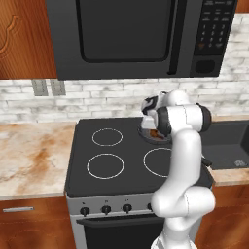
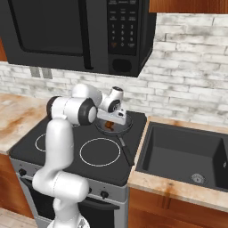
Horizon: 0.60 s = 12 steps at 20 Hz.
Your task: Take the chicken drumsticks from the pan and place one on each plate on the dining counter.
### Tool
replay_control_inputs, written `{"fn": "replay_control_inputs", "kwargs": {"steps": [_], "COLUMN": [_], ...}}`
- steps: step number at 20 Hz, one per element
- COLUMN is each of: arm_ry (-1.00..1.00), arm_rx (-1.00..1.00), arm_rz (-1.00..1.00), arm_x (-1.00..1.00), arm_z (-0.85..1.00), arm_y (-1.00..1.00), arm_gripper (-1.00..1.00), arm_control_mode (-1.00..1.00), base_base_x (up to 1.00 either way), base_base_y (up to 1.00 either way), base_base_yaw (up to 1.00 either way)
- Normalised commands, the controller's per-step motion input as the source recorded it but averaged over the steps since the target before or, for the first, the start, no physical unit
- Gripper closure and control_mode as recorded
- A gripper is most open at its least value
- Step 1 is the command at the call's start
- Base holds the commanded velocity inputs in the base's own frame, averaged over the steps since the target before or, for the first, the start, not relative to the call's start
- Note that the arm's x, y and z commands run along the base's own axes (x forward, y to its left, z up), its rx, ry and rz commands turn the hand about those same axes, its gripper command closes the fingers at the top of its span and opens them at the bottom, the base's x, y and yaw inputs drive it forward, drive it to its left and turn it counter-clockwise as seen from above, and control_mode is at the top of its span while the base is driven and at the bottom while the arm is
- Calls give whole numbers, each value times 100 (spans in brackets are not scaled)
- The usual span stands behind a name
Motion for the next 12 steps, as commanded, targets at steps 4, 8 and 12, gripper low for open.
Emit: {"fn": "replay_control_inputs", "kwargs": {"steps": [4, 8, 12], "arm_ry": [-9, -28, -32], "arm_rx": [6, 0, 0], "arm_rz": [0, 0, 0], "arm_x": [0, -37, -7], "arm_z": [29, 21, 25], "arm_y": [-2, 1, 6], "arm_gripper": [100, 100, 100], "arm_control_mode": [-100, -100, -100], "base_base_x": [0, 0, 0], "base_base_y": [0, 0, 0], "base_base_yaw": [0, 0, 0]}}
